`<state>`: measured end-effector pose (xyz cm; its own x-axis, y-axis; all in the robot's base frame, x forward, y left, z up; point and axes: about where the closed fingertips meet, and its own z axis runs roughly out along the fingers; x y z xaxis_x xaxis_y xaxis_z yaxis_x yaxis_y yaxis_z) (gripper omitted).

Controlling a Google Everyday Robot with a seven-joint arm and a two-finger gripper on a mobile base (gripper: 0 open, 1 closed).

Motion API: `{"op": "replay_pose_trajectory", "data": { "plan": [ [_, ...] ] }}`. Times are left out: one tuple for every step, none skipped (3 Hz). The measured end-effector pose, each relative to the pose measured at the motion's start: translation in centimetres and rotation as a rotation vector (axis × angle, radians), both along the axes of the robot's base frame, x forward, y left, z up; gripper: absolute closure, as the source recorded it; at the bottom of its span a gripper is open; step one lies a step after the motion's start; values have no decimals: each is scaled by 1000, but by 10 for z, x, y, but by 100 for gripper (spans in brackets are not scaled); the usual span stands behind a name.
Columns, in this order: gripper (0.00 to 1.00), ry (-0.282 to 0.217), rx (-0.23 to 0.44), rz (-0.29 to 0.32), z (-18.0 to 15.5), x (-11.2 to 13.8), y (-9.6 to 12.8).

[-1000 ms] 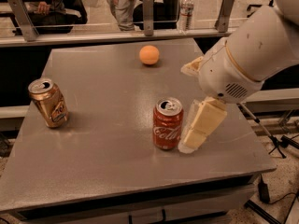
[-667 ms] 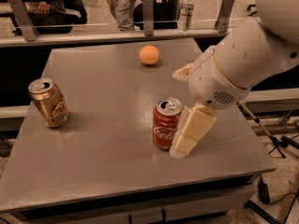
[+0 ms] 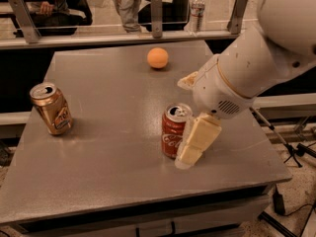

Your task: Move coke can near orange

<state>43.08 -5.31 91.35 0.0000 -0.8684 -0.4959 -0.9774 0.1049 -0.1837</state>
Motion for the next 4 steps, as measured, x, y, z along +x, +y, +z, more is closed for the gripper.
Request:
{"op": "replay_pose_trajectory", "data": {
  "plan": [
    [16, 6, 4, 5, -2, 5, -2],
    [39, 10, 8, 7, -2, 8, -2],
    [63, 14, 8, 6, -1, 12, -1],
    [85, 9, 7, -18, 9, 24, -7]
  ]
}}
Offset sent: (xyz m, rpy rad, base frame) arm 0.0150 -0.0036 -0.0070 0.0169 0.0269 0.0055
